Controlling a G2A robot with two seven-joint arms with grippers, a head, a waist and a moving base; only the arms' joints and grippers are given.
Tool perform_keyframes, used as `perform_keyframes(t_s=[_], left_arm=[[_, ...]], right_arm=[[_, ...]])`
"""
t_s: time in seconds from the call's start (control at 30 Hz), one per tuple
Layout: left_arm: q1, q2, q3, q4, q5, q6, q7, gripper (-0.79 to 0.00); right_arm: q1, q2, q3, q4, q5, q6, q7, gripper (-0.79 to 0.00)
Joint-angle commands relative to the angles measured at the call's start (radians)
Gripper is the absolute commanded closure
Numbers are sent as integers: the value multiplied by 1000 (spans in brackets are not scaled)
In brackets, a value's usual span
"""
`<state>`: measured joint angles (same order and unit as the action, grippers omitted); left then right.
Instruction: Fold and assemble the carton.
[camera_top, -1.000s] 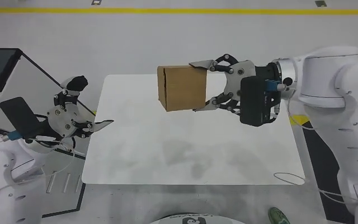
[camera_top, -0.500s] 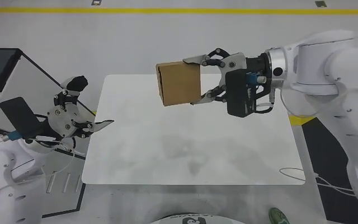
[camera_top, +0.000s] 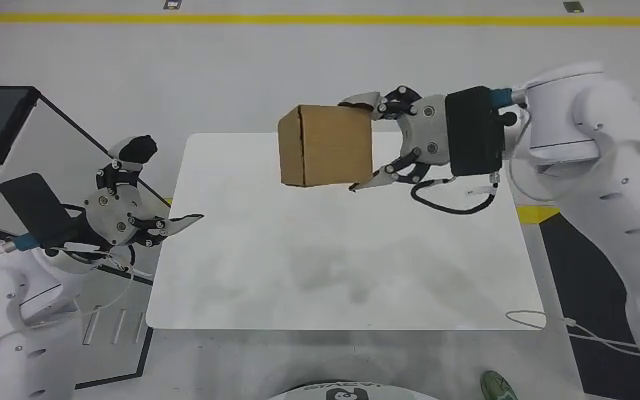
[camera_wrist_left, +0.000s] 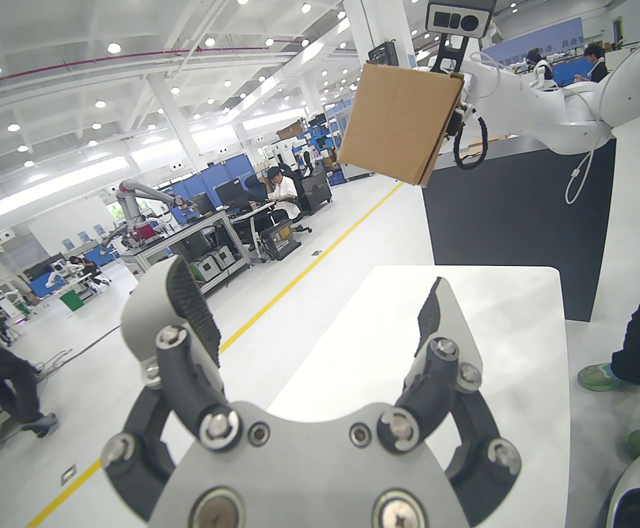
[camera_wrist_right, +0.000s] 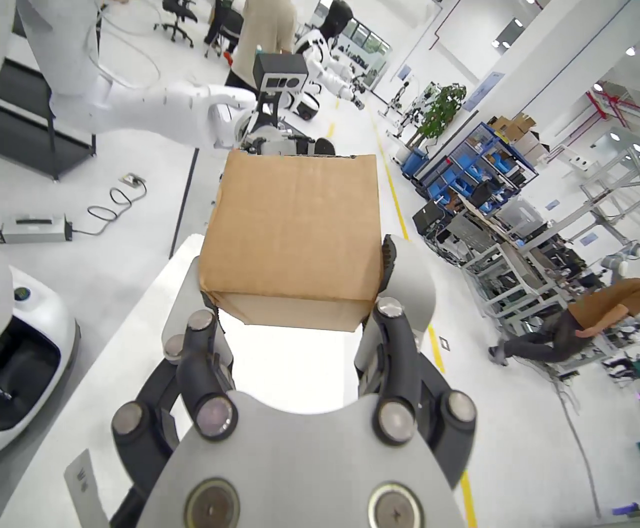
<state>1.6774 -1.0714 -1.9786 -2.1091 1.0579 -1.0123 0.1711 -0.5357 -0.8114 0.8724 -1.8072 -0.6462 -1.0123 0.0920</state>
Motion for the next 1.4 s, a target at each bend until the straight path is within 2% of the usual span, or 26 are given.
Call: perform_keyframes(t_s=[0.0,0.27,0.63,0.73,0.93,1.13,1.37], left_arm=[[0,0,0,0,0,0,0,-785],[0,0,0,0,0,0,0,-785],[0,0,0,0,0,0,0,-785],[0,0,0,0,0,0,0,-785],[0,0,0,0,0,0,0,-785],[0,0,0,0,0,0,0,-785],[0,0,0,0,0,0,0,-785]], right_arm=[[-1,0,-8,7,54,0,4,0],[-22,-13,-44,31,245,0,-29,0],[-21,-16,-47,34,251,0,-24,0],[-72,-15,-36,20,285,15,-48,0],[-209,-9,-13,-15,468,0,-158,0],[-314,-4,-11,-63,652,0,-177,0],[-314,-4,-11,-63,652,0,-177,0]])
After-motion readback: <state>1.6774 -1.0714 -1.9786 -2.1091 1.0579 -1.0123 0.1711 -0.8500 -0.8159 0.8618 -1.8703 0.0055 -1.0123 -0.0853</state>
